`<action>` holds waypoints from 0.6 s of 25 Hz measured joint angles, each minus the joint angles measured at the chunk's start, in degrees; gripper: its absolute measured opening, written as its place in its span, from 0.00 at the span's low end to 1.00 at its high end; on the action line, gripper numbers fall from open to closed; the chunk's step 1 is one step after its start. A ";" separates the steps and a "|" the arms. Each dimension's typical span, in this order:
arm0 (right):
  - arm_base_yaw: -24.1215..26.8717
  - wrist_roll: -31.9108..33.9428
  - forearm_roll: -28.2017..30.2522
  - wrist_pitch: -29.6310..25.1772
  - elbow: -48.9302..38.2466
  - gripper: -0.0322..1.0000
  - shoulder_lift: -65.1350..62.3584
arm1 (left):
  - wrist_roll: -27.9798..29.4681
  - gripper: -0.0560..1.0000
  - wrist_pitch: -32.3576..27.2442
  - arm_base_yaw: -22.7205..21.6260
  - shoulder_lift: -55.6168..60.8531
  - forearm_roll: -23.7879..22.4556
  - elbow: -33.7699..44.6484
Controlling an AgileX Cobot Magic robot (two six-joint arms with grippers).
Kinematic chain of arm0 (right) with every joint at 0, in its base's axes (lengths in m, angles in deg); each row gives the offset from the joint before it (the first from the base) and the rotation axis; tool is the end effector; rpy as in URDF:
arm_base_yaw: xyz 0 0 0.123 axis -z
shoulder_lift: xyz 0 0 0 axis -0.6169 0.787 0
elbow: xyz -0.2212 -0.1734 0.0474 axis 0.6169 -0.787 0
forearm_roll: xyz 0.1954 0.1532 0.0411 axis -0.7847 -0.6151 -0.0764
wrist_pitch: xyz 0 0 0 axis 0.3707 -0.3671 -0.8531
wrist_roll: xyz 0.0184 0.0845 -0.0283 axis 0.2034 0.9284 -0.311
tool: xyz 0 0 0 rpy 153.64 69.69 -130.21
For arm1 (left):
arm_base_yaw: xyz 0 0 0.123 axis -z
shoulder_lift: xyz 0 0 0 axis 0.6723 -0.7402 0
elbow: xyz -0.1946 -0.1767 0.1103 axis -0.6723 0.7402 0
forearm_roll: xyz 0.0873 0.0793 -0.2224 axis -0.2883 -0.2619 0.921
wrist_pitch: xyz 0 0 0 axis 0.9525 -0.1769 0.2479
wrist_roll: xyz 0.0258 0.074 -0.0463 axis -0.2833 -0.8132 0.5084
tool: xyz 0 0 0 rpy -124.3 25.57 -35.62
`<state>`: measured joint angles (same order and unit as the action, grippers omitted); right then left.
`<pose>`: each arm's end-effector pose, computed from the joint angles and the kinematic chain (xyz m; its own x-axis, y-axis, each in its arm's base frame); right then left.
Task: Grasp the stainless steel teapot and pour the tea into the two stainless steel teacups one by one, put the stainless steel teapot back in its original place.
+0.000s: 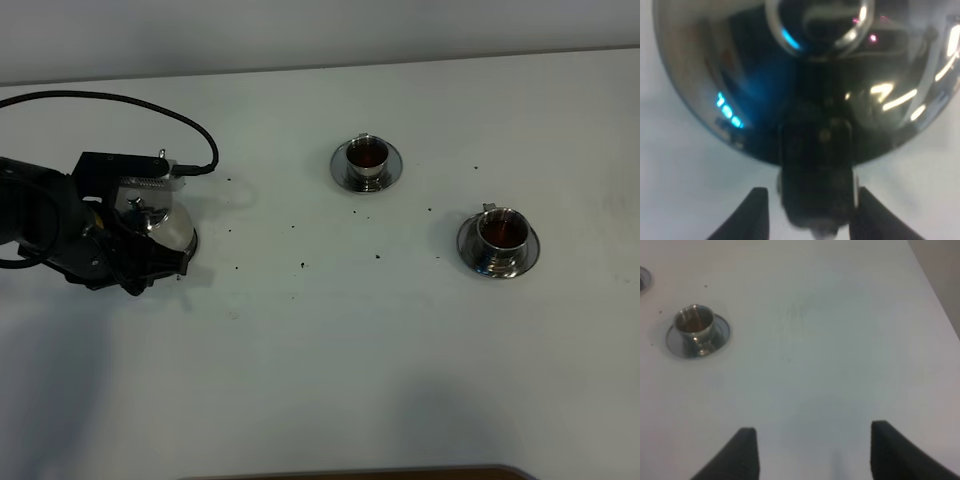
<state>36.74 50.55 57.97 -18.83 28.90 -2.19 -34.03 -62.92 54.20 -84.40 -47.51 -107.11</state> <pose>-0.0113 0.0010 0.2797 -0.4719 -0.0737 -0.8786 -0.0651 0.9967 -0.0487 0.3087 -0.0603 0.1522 -0.9046 0.1598 -0.3951 0.1582 0.9867 0.0368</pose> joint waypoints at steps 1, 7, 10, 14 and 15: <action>0.00 0.00 0.00 0.00 0.00 0.50 0.00 | 0.00 0.48 -1.00 0.00 0.56 0.04 0.00; 0.00 -0.06 0.00 0.00 0.00 0.50 0.00 | -1.04 0.48 -11.61 0.05 6.49 1.81 0.00; 0.00 -0.06 0.00 0.00 0.00 0.50 0.00 | -4.05 0.48 -21.13 0.05 10.93 4.93 0.00; 0.00 -0.06 0.00 0.00 0.00 0.50 0.00 | -5.60 0.48 -33.38 0.11 17.16 6.99 0.54; 0.00 -0.06 0.00 0.00 0.00 0.50 0.00 | -5.53 0.48 -34.98 0.11 18.88 7.11 1.35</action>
<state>36.74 50.50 57.97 -18.83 28.90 -2.19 -39.57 -97.91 54.31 -65.52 -40.40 -105.76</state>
